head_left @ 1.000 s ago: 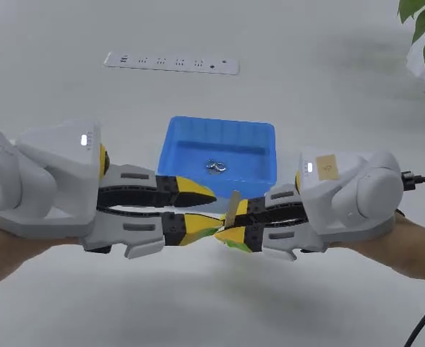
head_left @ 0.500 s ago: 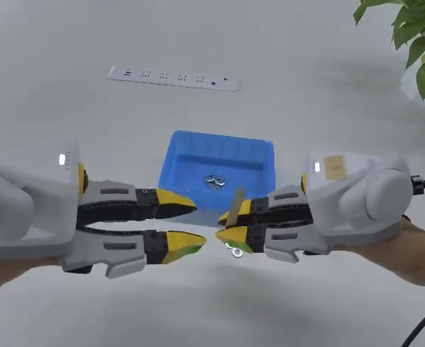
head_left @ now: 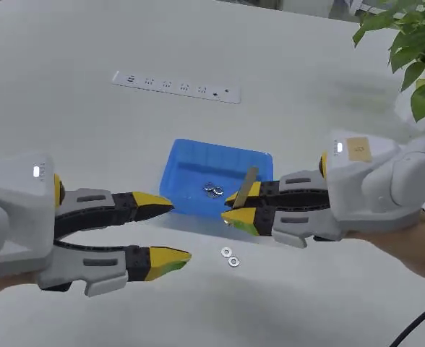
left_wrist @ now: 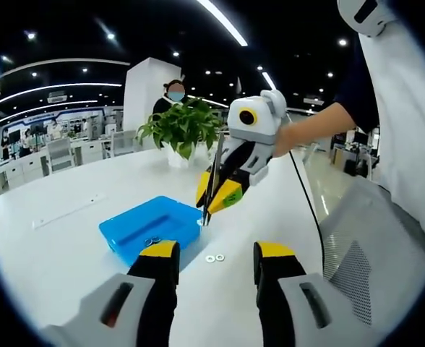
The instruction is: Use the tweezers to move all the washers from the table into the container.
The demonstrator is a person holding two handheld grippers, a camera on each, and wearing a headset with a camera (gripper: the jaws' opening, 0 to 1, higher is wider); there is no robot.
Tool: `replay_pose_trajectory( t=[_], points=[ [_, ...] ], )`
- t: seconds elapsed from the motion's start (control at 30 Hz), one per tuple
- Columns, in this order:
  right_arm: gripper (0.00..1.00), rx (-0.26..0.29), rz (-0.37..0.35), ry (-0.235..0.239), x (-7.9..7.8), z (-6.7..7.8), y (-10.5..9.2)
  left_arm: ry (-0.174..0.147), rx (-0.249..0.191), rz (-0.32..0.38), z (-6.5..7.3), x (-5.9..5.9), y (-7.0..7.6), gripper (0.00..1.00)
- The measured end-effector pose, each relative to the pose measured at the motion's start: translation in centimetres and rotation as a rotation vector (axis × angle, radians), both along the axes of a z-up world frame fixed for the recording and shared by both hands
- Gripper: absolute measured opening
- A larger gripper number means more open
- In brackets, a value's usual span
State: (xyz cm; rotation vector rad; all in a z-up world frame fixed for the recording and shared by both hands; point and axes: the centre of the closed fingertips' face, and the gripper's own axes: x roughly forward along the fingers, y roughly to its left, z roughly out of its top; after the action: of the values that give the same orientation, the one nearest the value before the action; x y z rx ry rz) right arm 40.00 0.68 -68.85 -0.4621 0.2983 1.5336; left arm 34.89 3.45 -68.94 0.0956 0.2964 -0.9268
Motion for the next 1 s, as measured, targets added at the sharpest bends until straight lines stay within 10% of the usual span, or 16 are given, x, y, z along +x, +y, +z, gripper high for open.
replay_pose_trajectory(
  t=[0.37, 1.0],
  points=[
    [0.09, 0.003, -0.021, -0.045, 3.1, 1.4, 1.1, 0.037, -0.029, 0.066, -0.5, -0.3, 1.2, 0.70],
    [0.09, -0.061, -0.089, -0.022, 8.8, -5.0, 1.9, 0.097, -0.005, 0.119, -2.0, -0.8, 2.3, 0.97]
  ],
)
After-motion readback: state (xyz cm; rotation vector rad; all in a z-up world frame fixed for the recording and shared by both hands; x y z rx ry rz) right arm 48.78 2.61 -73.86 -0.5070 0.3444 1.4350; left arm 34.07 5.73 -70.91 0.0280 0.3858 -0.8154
